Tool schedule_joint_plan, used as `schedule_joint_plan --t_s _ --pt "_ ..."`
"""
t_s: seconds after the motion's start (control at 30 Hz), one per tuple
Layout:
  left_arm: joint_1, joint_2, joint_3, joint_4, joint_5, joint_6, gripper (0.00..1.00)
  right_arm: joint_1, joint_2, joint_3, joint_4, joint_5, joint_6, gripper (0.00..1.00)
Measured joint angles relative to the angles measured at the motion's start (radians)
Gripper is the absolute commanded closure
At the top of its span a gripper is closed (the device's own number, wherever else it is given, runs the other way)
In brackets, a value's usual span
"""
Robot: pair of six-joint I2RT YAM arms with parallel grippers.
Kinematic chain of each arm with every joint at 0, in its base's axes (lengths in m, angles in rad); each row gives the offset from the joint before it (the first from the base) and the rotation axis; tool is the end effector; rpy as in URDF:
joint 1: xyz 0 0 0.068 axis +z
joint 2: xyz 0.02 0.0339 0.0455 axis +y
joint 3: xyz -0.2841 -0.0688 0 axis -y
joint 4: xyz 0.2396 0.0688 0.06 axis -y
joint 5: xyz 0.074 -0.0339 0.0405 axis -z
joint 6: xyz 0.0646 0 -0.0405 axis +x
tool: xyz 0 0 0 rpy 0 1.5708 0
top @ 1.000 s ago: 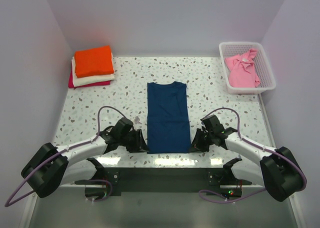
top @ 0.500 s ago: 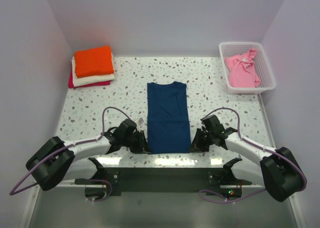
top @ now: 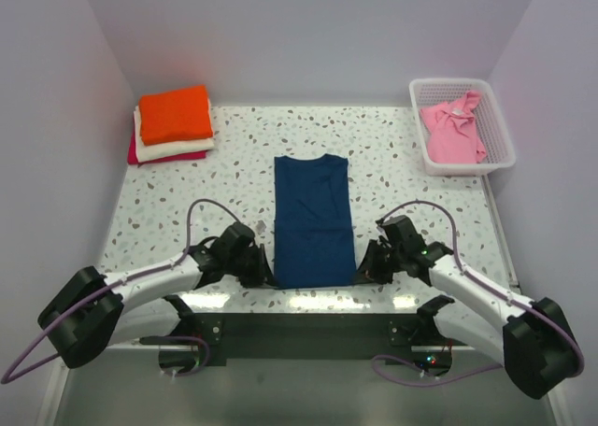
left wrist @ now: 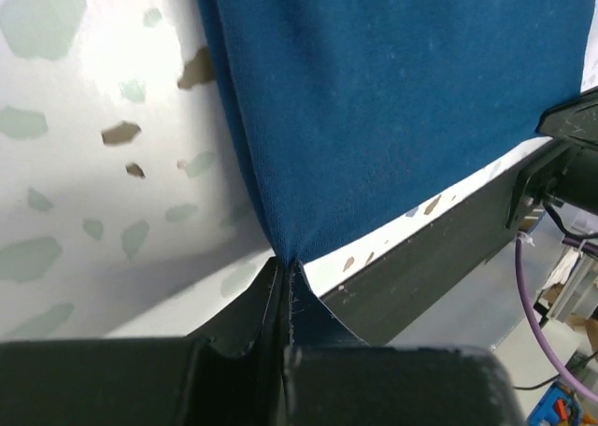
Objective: Fold and stack the t-shirts
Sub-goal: Fold the tshirt
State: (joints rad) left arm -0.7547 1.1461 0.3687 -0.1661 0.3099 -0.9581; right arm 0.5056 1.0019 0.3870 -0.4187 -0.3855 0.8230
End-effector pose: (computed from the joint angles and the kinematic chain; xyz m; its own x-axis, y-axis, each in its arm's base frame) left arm 0.1288 -0.1482 0.1373 -0.9796 -0.1483 -0.1356 -0.0323 0.7822 -0.6222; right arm 0.1333 0.1015 0.1486 -0.9636 0.2431 -0.1111 0.1314 0.7930 0.5949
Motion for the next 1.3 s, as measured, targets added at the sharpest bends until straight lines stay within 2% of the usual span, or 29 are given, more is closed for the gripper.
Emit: schedule_joint_plan --t_s 0.3,0.47,0.9,1.3 --pt "-0.039 -0.199 0.019 -0.191 -0.001 -0.027 1.00 0.089 -0.286 0.008 -0.167 0.003 0.008 1.00" --pt "-0.039 -0.265 0.099 -0.291 -0.003 -0.031 1.00 0.104 -0.355 0.111 -0.280 0.037 0.002 1.00" --pt "-0.026 -0.129 0.332 -0.363 -0.037 0.022 1.00 0.105 -0.171 0.296 -0.356 0.169 -0.071 1.00" --pt "0.144 0.066 0.494 -0.341 0.031 0.129 1.00 0.105 0.089 0.528 -0.338 0.298 -0.123 1.00"
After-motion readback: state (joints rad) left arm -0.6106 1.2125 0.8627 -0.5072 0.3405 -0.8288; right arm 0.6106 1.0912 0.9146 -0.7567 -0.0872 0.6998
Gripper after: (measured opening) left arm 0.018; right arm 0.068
